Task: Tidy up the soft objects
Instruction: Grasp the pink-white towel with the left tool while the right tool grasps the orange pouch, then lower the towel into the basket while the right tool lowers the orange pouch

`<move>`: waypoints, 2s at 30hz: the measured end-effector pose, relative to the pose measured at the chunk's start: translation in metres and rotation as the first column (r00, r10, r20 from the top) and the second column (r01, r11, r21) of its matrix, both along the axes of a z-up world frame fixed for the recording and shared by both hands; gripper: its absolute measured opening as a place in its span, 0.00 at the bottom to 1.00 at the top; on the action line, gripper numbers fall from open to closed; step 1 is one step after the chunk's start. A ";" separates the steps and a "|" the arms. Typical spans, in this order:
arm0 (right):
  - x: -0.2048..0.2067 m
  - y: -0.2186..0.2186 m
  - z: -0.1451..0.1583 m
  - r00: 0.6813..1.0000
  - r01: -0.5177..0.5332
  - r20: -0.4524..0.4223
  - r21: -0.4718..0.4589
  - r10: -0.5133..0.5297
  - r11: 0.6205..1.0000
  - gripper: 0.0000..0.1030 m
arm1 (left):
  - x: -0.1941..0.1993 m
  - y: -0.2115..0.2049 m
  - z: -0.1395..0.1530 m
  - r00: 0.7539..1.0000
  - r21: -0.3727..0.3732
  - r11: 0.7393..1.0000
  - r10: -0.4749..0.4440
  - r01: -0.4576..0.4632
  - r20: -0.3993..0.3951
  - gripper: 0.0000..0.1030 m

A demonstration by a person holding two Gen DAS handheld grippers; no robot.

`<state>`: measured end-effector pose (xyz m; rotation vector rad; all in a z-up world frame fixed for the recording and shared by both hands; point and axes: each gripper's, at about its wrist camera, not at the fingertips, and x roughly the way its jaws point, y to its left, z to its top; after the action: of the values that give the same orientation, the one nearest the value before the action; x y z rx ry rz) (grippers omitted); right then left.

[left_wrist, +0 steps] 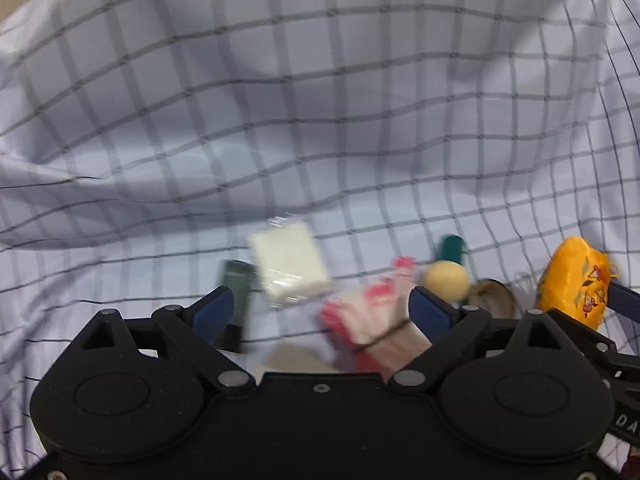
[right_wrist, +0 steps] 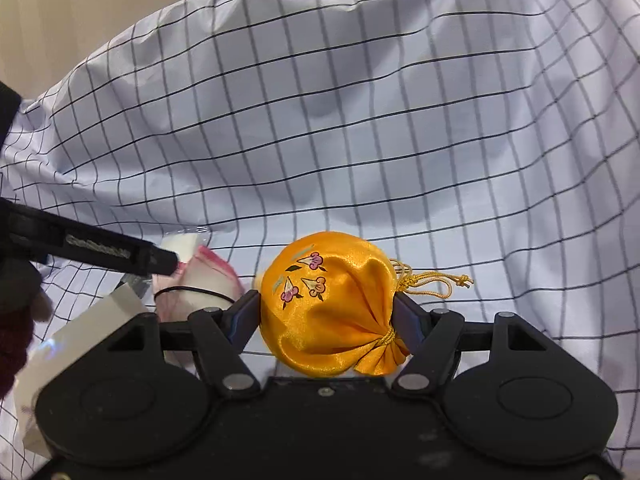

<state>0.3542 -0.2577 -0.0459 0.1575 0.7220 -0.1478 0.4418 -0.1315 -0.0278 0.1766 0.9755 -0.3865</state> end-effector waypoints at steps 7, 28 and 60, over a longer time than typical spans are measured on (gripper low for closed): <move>-0.016 -0.012 0.002 1.000 0.022 0.009 -0.007 -0.022 1.000 0.68 | 0.006 -0.043 -0.029 0.998 0.069 0.996 -0.045 0.048 -0.047 0.89; -0.065 -0.003 0.034 0.997 0.031 0.074 0.006 -0.032 0.999 0.68 | -0.062 -0.007 0.049 0.991 -0.040 0.999 -0.003 0.008 0.137 0.64; -0.332 0.055 0.069 0.982 -0.026 0.191 0.106 0.005 0.994 0.68 | -0.355 0.107 0.063 0.982 -0.264 0.958 0.146 -0.111 0.118 0.60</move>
<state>0.0226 -0.2027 0.0232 0.2656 0.5404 -0.0771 0.0872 -0.0245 0.0347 -0.0949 0.7887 -0.3724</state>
